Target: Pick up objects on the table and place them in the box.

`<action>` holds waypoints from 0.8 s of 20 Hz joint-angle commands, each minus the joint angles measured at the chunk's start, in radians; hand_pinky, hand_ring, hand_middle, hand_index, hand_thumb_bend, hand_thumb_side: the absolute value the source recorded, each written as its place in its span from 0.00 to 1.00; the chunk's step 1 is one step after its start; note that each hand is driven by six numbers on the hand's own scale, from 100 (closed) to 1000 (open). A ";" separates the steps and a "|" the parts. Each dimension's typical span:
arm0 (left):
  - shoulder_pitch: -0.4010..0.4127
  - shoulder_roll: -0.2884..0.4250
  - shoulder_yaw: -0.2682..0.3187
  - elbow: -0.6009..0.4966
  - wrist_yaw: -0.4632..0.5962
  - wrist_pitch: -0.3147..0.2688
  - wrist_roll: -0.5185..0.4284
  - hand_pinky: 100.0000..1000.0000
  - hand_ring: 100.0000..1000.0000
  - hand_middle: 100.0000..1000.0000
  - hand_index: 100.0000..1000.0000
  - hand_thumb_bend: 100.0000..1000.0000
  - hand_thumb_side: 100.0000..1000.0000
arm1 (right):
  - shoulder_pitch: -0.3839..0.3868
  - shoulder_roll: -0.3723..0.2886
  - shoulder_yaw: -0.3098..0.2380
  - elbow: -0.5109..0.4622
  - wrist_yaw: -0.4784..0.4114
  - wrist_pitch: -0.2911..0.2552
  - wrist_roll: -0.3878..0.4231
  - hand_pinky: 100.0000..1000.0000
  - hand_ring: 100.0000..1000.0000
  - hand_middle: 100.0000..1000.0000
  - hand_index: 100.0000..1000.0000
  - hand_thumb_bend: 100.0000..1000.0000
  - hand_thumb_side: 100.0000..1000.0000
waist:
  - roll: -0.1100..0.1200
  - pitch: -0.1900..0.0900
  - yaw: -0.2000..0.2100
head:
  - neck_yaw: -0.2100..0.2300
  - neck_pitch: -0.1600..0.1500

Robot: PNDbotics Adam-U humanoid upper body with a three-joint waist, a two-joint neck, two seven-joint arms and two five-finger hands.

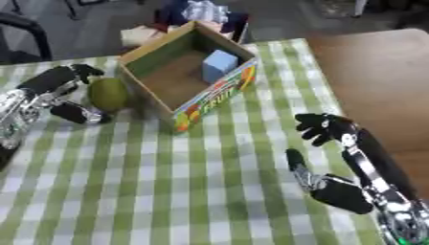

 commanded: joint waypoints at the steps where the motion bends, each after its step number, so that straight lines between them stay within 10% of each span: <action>1: -0.025 0.016 0.009 -0.015 -0.003 0.011 0.019 0.62 0.48 0.52 0.71 0.40 0.25 | -0.009 -0.005 -0.008 -0.010 -0.006 -0.004 0.001 0.54 0.63 0.65 0.84 0.09 0.50 | -0.002 -0.016 -0.001 | 0.003 -0.005; 6: -0.028 0.017 0.015 -0.035 0.016 0.046 0.125 0.50 0.27 0.26 0.43 0.04 0.09 | -0.009 -0.004 -0.009 -0.009 -0.006 -0.005 0.001 0.54 0.63 0.65 0.84 0.08 0.50 | -0.002 -0.016 -0.001 | 0.004 -0.005; 16: -0.093 0.041 0.031 -0.184 0.173 0.088 0.182 0.53 0.27 0.26 0.43 0.03 0.09 | -0.007 -0.007 -0.007 -0.007 -0.007 -0.007 0.004 0.55 0.63 0.65 0.84 0.07 0.50 | -0.003 -0.026 0.005 | 0.000 -0.007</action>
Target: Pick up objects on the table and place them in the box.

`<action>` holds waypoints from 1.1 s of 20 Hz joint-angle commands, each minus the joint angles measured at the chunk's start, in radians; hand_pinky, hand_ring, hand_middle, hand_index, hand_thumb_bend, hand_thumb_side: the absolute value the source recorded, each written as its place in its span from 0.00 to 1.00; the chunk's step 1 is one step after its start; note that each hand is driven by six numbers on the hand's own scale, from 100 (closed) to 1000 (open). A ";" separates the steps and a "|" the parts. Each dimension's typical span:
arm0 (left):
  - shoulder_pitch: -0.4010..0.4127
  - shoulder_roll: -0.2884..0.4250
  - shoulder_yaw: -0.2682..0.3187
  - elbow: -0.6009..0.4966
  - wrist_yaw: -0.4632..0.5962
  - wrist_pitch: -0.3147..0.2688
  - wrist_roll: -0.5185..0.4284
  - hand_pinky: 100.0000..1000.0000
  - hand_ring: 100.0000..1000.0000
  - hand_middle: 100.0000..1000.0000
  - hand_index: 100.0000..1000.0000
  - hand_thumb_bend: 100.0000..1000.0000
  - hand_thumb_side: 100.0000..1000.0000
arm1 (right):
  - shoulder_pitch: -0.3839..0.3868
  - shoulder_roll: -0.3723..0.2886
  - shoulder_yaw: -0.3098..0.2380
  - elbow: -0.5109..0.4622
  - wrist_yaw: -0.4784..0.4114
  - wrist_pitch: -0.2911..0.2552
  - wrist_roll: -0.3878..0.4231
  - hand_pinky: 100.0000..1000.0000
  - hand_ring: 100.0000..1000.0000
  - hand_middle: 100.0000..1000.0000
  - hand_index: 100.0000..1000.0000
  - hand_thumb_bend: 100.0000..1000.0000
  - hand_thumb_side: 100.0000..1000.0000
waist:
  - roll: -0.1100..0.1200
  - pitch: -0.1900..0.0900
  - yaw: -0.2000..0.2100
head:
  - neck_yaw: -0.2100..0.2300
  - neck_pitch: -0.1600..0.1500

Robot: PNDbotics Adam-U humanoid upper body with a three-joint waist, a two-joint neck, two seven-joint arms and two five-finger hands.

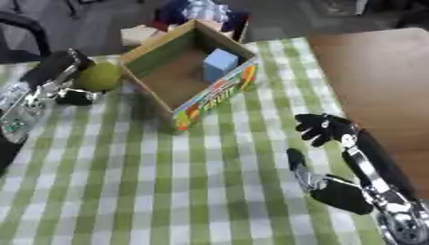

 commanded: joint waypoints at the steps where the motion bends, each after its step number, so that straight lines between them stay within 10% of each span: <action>1: -0.049 0.035 0.011 -0.071 0.036 0.014 0.010 0.53 0.28 0.26 0.44 0.03 0.09 | -0.007 -0.012 -0.007 -0.007 -0.007 -0.004 0.002 0.55 0.63 0.65 0.84 0.07 0.50 | -0.003 -0.028 0.001 | -0.002 -0.006; 11: -0.139 -0.131 -0.017 0.026 -0.163 -0.004 0.013 0.59 0.45 0.44 0.61 0.17 0.19 | -0.020 -0.003 0.011 -0.007 -0.015 -0.012 0.020 0.55 0.63 0.65 0.84 0.06 0.51 | 0.004 -0.026 -0.046 | 0.023 -0.017; 17: -0.140 -0.165 -0.004 0.073 -0.263 -0.013 0.051 0.79 0.80 0.88 0.97 0.81 0.67 | -0.022 -0.002 0.012 -0.008 -0.016 -0.012 0.022 0.55 0.63 0.65 0.84 0.06 0.51 | 0.006 -0.022 -0.058 | 0.023 -0.020; 22: -0.123 -0.124 0.013 -0.006 -0.165 -0.007 0.101 0.83 0.85 0.93 0.99 0.90 0.75 | -0.017 -0.003 0.009 -0.005 -0.016 -0.011 0.020 0.55 0.63 0.65 0.84 0.05 0.51 | 0.007 -0.025 -0.045 | 0.015 -0.020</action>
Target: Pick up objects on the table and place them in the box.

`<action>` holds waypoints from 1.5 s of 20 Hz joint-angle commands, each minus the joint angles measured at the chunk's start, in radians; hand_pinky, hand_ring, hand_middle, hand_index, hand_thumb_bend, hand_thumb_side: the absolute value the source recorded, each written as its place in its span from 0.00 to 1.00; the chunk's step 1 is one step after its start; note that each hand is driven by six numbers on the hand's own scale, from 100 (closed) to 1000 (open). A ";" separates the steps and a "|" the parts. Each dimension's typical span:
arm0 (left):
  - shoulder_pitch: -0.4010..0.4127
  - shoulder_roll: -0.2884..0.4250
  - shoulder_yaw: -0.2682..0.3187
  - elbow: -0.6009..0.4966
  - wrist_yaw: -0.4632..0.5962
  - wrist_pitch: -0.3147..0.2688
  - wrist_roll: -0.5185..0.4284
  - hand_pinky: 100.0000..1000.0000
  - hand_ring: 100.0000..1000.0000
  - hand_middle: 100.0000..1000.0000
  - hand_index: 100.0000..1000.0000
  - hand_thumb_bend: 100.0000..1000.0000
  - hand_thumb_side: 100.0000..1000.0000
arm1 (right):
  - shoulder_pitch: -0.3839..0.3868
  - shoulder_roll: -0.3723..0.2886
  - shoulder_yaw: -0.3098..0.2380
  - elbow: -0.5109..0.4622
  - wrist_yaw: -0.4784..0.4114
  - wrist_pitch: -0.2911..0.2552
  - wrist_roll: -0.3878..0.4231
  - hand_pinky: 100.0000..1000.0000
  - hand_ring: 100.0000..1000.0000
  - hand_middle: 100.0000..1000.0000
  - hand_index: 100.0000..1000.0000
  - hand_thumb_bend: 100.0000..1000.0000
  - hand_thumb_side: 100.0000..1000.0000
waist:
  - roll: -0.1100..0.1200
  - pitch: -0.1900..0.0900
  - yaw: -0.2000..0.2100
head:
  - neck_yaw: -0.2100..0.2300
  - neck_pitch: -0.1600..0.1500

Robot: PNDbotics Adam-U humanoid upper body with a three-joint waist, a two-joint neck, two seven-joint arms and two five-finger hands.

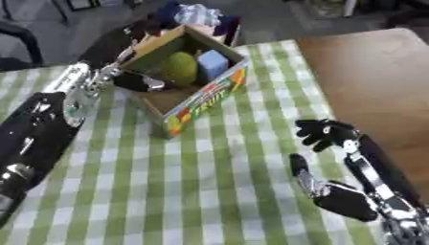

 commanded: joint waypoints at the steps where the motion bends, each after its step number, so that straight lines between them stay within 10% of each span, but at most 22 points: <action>1: -0.007 0.064 0.020 -0.080 0.096 0.004 0.025 0.83 0.84 0.92 0.98 0.89 0.74 | -0.007 -0.005 -0.006 -0.005 -0.007 0.000 0.000 0.55 0.63 0.65 0.84 0.05 0.51 | -0.006 -0.023 0.008 | -0.009 -0.010; 6: 0.057 0.164 0.029 -0.286 0.418 0.037 0.032 0.77 0.70 0.77 0.89 0.58 0.67 | 0.001 -0.008 -0.013 -0.003 -0.007 0.002 -0.006 0.55 0.63 0.65 0.84 0.05 0.51 | -0.013 -0.031 0.042 | -0.023 -0.001; 15: 0.384 0.323 0.126 -0.772 0.844 0.125 0.102 0.74 0.62 0.68 0.84 0.42 0.63 | 0.010 -0.014 -0.030 -0.006 -0.004 0.009 -0.023 0.55 0.63 0.65 0.85 0.05 0.50 | -0.037 -0.054 0.128 | -0.037 0.024; 30: 0.745 0.073 0.170 -0.974 0.976 0.107 0.081 0.71 0.53 0.55 0.79 0.20 0.71 | 0.014 -0.015 -0.049 -0.046 -0.031 0.014 -0.046 0.55 0.63 0.66 0.86 0.00 0.45 | -0.074 -0.108 0.203 | -0.031 0.183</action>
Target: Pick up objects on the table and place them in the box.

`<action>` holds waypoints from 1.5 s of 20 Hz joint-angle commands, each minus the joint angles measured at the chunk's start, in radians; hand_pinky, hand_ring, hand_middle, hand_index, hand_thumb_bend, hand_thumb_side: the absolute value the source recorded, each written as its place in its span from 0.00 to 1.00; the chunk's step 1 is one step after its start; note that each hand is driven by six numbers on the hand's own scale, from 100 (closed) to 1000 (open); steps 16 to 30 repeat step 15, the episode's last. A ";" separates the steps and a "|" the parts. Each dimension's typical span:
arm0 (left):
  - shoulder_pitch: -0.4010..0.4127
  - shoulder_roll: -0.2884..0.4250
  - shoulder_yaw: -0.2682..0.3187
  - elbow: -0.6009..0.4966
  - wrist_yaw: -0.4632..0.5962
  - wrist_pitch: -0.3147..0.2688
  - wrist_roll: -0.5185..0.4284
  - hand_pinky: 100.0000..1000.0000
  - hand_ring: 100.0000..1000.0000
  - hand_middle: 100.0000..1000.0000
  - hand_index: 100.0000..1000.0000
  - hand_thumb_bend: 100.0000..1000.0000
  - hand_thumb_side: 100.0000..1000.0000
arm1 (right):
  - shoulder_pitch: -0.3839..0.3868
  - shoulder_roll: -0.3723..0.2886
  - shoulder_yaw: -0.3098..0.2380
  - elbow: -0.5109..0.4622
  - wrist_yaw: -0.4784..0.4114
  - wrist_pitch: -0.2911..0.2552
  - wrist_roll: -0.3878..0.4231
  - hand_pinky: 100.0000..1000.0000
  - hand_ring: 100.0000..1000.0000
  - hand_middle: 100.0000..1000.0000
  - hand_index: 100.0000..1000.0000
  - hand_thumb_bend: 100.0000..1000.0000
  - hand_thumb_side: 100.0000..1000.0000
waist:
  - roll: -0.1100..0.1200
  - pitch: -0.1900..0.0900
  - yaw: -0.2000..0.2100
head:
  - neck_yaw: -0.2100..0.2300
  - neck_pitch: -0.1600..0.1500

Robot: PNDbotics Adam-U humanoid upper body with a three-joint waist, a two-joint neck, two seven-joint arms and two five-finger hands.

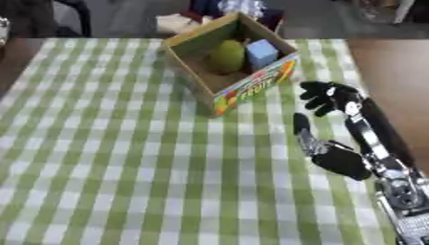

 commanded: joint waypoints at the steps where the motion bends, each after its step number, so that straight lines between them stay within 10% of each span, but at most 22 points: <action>1: 0.027 -0.023 0.001 -0.035 0.005 -0.011 -0.017 0.71 0.53 0.55 0.79 0.20 0.72 | -0.022 -0.018 -0.018 -0.058 -0.017 -0.004 -0.014 0.56 0.63 0.66 0.86 0.00 0.44 | -0.002 -0.022 0.004 | -0.002 0.032; 15: 0.118 -0.064 0.018 -0.025 -0.019 -0.010 -0.022 0.71 0.52 0.53 0.79 0.12 0.74 | -0.342 -0.098 -0.113 -0.208 -0.097 -0.151 -0.130 0.61 0.63 0.61 0.94 0.02 0.29 | -0.008 -0.038 -0.007 | -0.037 0.036; 30: 0.118 -0.064 0.018 -0.025 -0.019 -0.010 -0.022 0.71 0.52 0.53 0.79 0.12 0.74 | -0.342 -0.098 -0.113 -0.208 -0.097 -0.151 -0.130 0.61 0.63 0.61 0.94 0.02 0.29 | -0.008 -0.038 -0.007 | -0.037 0.036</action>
